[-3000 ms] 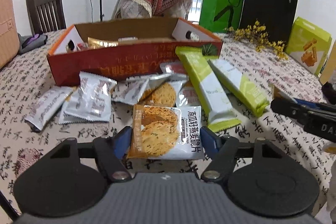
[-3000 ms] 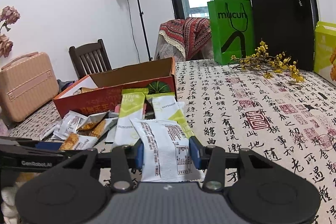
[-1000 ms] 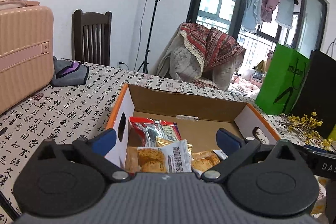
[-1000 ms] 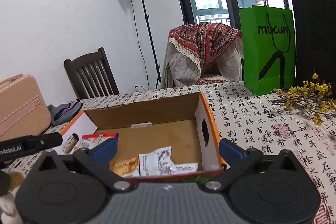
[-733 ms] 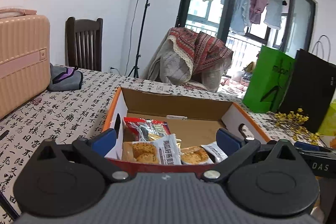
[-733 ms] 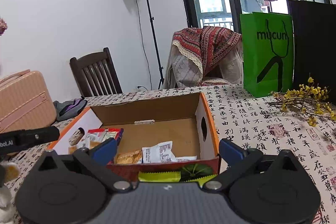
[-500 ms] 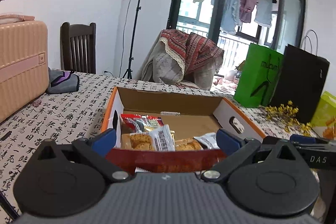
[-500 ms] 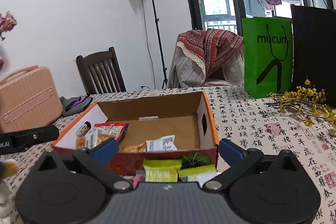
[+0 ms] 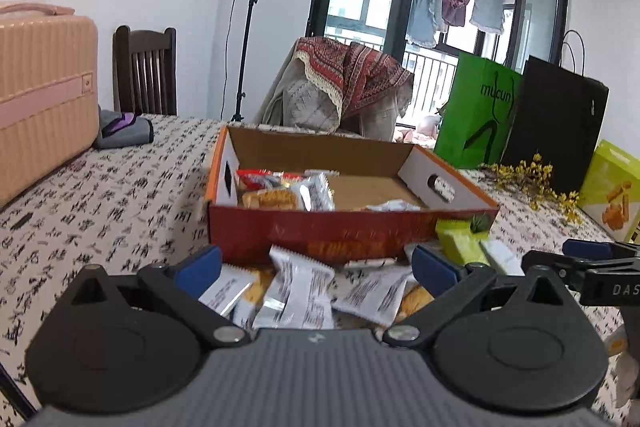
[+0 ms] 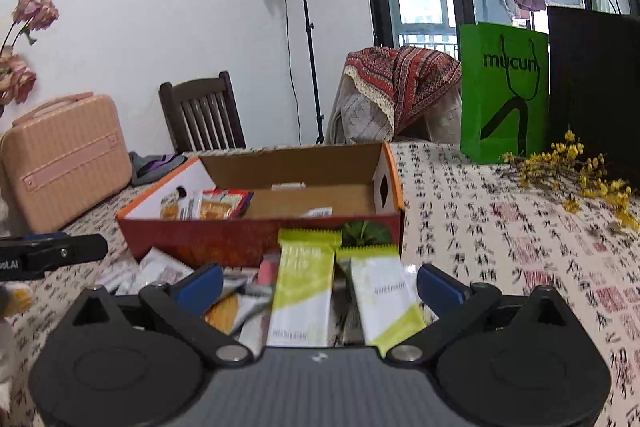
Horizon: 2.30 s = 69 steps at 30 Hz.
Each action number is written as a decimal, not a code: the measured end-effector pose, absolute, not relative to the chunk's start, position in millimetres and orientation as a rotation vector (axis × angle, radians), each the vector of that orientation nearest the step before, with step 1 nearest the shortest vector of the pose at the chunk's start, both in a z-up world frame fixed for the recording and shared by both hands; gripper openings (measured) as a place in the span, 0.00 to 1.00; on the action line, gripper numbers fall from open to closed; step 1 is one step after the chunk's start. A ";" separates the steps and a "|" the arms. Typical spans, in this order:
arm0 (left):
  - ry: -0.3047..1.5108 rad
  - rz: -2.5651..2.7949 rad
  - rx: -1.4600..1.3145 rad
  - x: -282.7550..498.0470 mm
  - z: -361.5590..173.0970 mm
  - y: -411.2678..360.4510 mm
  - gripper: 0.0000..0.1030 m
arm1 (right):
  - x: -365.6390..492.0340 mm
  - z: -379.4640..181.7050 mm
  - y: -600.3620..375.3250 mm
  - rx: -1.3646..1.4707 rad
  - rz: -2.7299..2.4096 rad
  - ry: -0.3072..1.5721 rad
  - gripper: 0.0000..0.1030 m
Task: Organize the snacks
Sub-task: 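Return to the pile and grasp green-and-white bar packets with the right tool, then grasp a white sachet with the left tool while the right tool holds the green bars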
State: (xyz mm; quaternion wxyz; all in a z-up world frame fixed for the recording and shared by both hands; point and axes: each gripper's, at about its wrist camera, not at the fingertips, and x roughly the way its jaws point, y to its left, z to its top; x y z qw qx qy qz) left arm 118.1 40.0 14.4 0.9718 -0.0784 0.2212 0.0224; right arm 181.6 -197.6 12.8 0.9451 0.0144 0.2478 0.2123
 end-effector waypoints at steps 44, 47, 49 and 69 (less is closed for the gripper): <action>0.521 0.014 -0.232 121.1 -24.6 55.3 1.00 | 201.2 -28.6 -163.7 -0.041 0.406 0.548 0.38; 0.519 0.018 -0.233 121.2 -24.6 55.5 1.00 | 195.1 -22.3 -169.2 -0.021 0.398 0.486 0.38; 0.515 0.024 -0.241 119.9 -24.6 56.8 1.00 | 193.7 -19.4 -172.7 -0.005 0.395 0.463 0.38; 0.685 0.162 -0.110 158.7 -3.9 86.6 1.00 | 199.5 -24.7 -173.7 0.019 0.400 0.514 0.38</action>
